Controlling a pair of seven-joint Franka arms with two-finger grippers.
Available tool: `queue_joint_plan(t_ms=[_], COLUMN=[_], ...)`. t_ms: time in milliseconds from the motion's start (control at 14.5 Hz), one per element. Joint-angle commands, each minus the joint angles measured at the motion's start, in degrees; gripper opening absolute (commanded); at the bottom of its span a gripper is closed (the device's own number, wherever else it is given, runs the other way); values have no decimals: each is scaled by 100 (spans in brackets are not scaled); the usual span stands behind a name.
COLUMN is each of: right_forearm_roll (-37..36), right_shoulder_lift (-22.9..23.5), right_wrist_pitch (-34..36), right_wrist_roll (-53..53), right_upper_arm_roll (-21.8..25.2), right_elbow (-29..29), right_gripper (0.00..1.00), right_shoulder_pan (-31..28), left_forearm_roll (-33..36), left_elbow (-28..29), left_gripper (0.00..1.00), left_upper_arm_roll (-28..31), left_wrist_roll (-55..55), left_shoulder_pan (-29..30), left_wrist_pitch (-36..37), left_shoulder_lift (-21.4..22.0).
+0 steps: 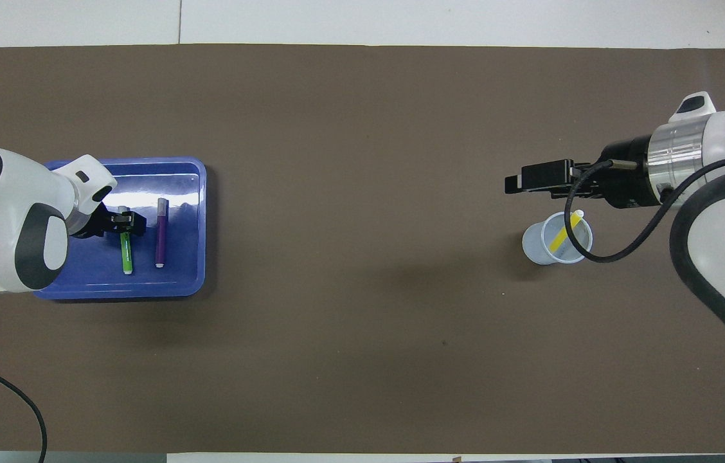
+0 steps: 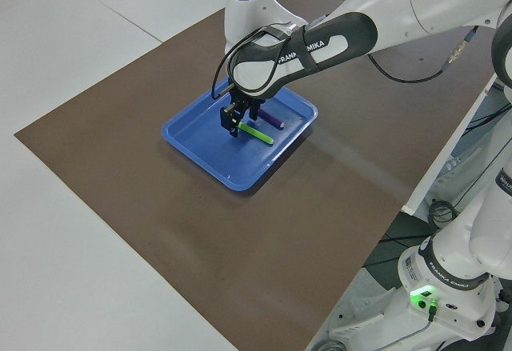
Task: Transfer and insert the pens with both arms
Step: 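Grasp the green pen with the left gripper while the right gripper withdraws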
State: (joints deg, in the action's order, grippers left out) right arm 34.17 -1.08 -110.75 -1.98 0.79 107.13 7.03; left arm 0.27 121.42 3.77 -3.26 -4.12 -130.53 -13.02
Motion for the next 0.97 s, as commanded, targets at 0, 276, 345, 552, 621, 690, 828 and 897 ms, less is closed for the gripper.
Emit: queue_joint_plan(t_ms=[0, 276, 345, 552, 621, 690, 828, 897], right_forearm_roll=[536, 775, 792, 1151, 1223, 1232, 1232, 1232], right_shoulder_lift=[2, -50, -59, -85, -86, -94, -94, -94], right_wrist_pitch=[71, 80, 80, 80, 45, 27, -8, -60], right_wrist_roll=[531, 550, 567, 768, 882, 971, 1103, 1138], right_upper_arm_roll=[-44, -70, -70, -114, -114, -114, -114, -114], right_elbow=[-78, -17, 1, 10, 19, 28, 28, 36], right_gripper=[100, 100, 100, 100, 100, 100, 100, 100], right_shoulder_pan=[132, 168, 168, 194, 316, 421, 563, 572], left_forearm_roll=[114, 114, 105, 96, 96, 96, 88, 88], left_elbow=[154, 119, 102, 93, 84, 75, 31, -12], left_gripper=[76, 67, 64, 46, 37, 24, 0, 0], left_upper_arm_roll=[1, 1, 1, 1, 1, 1, 1, 1], left_wrist_roll=[71, 256, 256, 291, 334, 335, 335, 335], left_shoulder_pan=[7, 7, 7, 16, 16, 16, 25, 34], left_wrist_pitch=[-43, 246, 299, 396, 405, 405, 466, 484], left_shoulder_lift=[36, 45, 54, 62, 62, 62, 54, 45])
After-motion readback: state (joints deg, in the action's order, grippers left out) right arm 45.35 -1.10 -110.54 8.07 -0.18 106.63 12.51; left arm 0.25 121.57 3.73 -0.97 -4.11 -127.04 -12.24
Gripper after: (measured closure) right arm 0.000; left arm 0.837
